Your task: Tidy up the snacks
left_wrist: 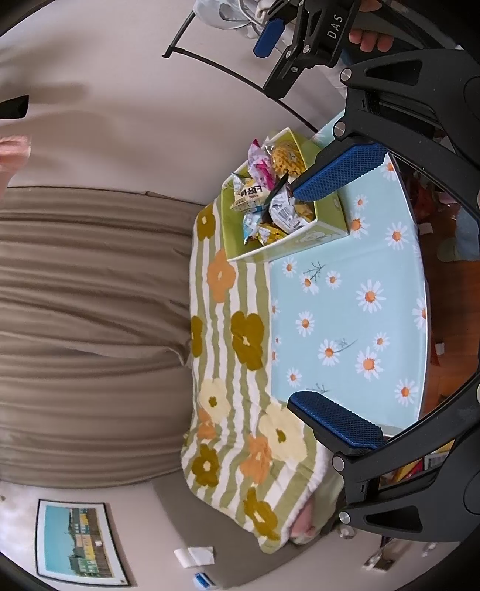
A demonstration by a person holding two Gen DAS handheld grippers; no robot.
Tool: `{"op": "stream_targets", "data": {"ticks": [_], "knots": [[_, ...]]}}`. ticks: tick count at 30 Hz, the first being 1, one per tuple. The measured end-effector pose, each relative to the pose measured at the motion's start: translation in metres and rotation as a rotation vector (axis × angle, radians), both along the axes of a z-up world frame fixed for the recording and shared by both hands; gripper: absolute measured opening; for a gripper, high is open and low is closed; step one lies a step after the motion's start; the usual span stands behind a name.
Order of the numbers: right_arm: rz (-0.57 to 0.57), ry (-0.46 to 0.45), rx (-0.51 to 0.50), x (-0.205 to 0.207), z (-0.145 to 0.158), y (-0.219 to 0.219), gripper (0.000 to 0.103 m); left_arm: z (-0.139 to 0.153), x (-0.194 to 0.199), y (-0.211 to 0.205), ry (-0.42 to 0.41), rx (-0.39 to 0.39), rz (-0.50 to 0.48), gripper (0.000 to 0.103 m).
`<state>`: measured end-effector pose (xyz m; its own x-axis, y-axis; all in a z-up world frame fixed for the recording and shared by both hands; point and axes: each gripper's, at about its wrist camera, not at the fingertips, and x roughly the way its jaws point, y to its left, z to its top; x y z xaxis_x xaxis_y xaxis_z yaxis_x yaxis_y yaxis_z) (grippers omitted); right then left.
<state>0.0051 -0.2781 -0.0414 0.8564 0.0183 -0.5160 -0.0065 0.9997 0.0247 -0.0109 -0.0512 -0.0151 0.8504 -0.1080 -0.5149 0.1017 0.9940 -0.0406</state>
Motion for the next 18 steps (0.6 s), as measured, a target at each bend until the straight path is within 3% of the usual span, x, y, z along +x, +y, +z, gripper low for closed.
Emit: {"op": "stream_targets", "data": {"ticks": [18], "knots": [[0.002,0.005,-0.002,0.0021,-0.0008,0.0041,0.098,-0.0060,0.0019,0.0047,0.011,-0.010,0.014,0.102]]}}
